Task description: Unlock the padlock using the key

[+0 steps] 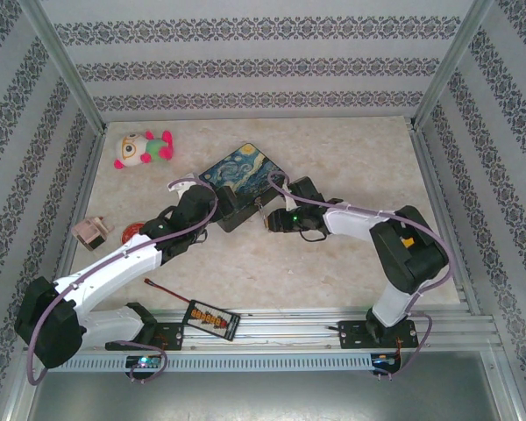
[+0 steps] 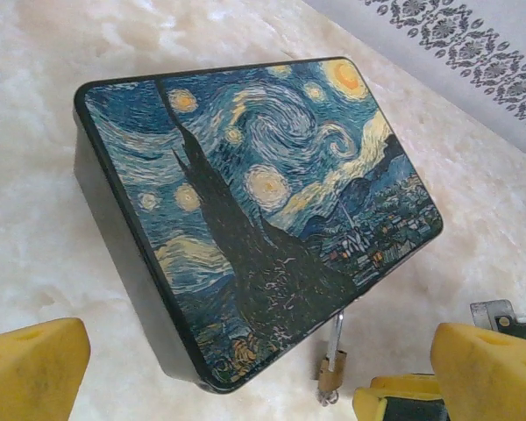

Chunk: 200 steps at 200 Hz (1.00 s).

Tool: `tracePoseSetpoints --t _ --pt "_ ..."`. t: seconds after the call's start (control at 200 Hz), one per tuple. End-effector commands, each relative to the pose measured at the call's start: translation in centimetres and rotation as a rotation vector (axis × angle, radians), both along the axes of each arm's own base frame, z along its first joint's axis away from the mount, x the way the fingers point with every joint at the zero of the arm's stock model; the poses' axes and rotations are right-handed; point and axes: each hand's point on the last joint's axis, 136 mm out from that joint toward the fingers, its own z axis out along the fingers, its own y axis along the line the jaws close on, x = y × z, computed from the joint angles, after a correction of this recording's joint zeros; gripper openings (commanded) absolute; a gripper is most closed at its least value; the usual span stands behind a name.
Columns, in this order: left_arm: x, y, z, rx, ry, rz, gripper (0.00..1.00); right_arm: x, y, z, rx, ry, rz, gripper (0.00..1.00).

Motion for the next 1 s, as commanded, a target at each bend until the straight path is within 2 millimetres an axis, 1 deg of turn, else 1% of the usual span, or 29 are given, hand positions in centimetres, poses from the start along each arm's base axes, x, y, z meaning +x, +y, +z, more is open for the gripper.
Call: tracePoseSetpoints --t 0.0,0.165,0.44,0.725,0.815,0.994 --pt "-0.5 1.3 -1.0 0.055 0.046 0.007 0.99 0.9 0.0 0.1 -0.018 -0.012 0.015 0.45" --pt "-0.7 1.7 -1.4 0.041 0.055 0.018 0.99 1.3 0.6 -0.2 -0.007 -0.004 0.027 0.46" --pt "-0.7 1.5 -1.7 0.010 0.056 0.016 0.99 2.1 1.0 -1.2 -0.022 0.009 0.031 0.47" --pt "-0.7 1.6 -2.0 0.001 0.059 0.020 0.99 2.2 1.1 -2.4 -0.057 0.027 0.033 0.48" --pt "-0.7 1.5 -2.0 -0.002 0.060 0.021 0.99 2.0 1.3 -2.6 -0.066 0.030 0.040 0.44" --pt "-0.6 1.9 -2.1 0.013 0.062 0.035 0.99 1.7 1.6 -2.7 -0.078 0.033 0.046 0.24"
